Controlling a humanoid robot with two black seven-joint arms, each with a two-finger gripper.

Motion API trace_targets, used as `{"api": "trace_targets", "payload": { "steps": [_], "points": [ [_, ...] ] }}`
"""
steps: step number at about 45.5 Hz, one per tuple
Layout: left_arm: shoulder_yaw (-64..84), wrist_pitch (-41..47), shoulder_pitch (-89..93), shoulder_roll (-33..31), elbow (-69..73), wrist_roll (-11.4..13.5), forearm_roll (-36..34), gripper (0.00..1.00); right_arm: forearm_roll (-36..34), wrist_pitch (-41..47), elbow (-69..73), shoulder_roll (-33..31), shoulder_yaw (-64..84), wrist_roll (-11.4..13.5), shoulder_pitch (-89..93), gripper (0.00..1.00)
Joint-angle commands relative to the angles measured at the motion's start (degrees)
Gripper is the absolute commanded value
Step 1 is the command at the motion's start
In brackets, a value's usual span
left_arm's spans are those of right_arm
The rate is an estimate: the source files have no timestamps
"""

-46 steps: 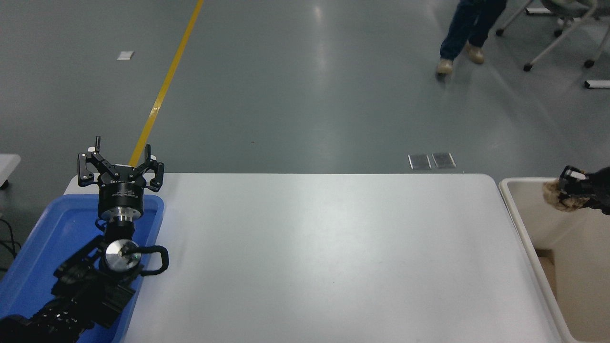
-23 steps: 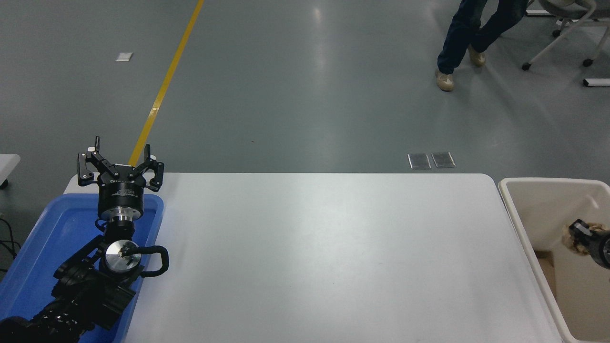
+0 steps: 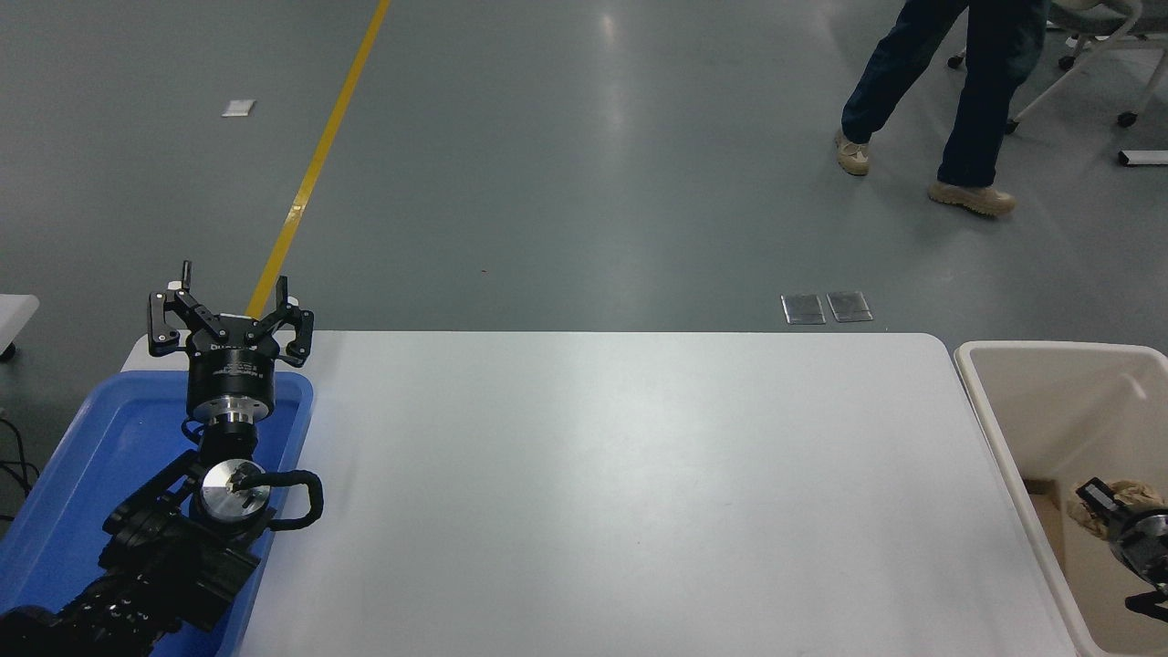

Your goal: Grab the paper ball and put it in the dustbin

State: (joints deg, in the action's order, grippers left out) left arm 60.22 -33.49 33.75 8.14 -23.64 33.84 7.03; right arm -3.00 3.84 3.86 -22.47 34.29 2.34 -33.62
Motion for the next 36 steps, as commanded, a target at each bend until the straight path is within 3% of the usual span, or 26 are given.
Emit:
{"api": "trace_targets", "payload": {
  "steps": [1, 8, 19, 27, 36],
  "points": [
    [-0.02, 0.00, 0.00, 0.03, 0.00, -0.01, 0.00, 0.99, -0.34, 0.21, -0.26, 0.50, -0.19, -0.05, 0.05, 1.00],
    [-0.02, 0.00, 0.00, 0.03, 0.00, -0.01, 0.00, 0.99, -0.17, 1.17, 2.11, -0.64, -0.19, -0.40, -2.85, 1.00],
    [-0.02, 0.00, 0.00, 0.03, -0.09, -0.01, -0.09, 0.99, 0.98, 1.96, 13.61, -7.40, 0.95, -0.40, -10.93, 1.00],
    [-0.02, 0.00, 0.00, -0.06, -0.09, -0.09, -0.09, 0.99, 1.68, 2.14, 32.76, -16.45, 8.41, -0.49, -24.81, 1.00],
    [-0.02, 0.00, 0.00, -0.06, -0.09, -0.09, -0.17, 0.99, 6.07, 4.86, 53.16, -20.41, 17.56, -0.49, -43.97, 1.00]
  ]
}}
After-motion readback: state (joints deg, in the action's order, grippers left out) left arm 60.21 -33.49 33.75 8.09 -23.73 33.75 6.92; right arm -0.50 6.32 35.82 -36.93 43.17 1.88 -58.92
